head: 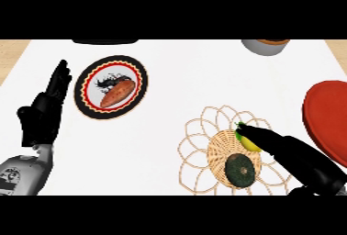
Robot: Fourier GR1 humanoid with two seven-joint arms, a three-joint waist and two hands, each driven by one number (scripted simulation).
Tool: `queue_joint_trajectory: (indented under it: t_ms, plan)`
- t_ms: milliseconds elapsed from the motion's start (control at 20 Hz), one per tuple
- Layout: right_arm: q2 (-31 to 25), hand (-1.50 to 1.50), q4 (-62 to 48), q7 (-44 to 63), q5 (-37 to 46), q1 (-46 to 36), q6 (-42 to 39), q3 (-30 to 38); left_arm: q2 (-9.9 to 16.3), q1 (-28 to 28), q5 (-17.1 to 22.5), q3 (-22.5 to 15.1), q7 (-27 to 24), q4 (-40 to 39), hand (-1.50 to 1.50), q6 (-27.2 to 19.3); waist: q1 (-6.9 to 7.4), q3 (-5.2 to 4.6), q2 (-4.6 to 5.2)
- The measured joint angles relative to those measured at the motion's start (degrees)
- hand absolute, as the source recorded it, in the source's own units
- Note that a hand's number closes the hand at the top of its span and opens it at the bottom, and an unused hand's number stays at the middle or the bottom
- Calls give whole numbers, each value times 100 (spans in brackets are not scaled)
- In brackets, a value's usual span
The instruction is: Pick the squash from the placemat and place it in the bowl
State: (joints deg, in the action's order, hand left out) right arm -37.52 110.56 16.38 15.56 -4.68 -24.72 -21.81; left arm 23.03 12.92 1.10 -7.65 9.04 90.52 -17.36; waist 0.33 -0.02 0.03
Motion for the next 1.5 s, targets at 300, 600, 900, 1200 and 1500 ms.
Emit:
queue_joint_trajectory:
  t_ms: [300,600,900,1200,1500]
  plan:
    - [619,-150,-454,119,707,-71,-90,-222,-166,7,-213,180,72,-9,0,133,-20,1,-3]
    - [1105,-150,-823,-23,1200,-67,-231,-175,-328,-169,-357,379,66,156,0,385,-25,2,-5]
    - [1428,-150,-1383,-678,1688,-94,-131,-98,-461,-84,-504,586,112,120,0,581,-25,-14,-31]
    - [1571,150,-1864,-1382,2421,-256,267,-285,-578,-74,-615,659,176,197,0,678,-17,-37,-65]
    - [1825,150,-2104,-1700,2790,-342,480,-182,-759,-101,-790,693,156,207,0,706,-30,-50,-75]
